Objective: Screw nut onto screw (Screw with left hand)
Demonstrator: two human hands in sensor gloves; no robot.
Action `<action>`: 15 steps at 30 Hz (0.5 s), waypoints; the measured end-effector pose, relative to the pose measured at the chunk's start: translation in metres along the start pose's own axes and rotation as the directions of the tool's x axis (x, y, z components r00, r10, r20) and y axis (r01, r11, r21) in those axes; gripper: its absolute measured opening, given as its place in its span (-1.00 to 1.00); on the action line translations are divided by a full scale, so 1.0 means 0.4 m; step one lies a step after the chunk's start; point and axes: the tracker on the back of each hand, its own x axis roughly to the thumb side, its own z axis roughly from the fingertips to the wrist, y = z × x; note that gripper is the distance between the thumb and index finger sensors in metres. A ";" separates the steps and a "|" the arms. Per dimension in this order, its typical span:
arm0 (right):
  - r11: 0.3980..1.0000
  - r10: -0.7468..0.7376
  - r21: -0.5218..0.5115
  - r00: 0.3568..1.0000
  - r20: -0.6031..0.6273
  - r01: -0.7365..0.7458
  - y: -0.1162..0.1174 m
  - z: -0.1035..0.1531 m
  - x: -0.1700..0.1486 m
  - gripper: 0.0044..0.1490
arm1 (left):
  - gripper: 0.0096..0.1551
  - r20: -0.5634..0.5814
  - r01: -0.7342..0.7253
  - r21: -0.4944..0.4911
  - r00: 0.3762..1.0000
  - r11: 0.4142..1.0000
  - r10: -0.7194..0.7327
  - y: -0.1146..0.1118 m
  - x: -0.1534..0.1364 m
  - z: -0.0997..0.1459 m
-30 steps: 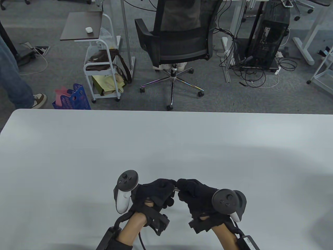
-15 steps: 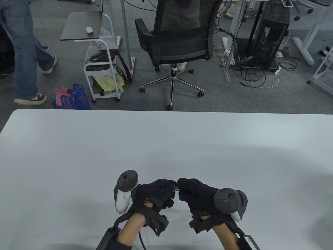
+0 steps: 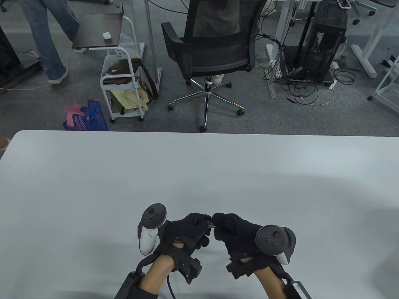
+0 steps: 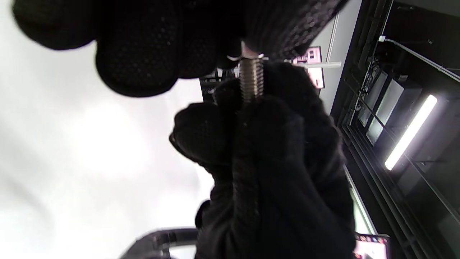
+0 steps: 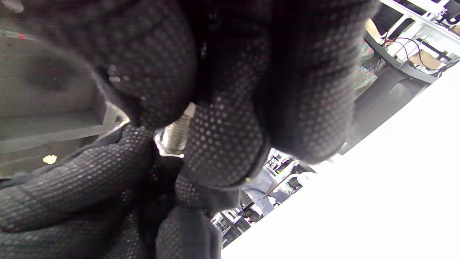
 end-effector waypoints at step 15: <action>0.992 0.119 0.032 0.992 0.030 -0.120 0.021 0.006 0.013 -0.44 | -0.38 -0.031 0.040 0.039 0.999 0.998 -0.039 -0.001 -0.016 -0.003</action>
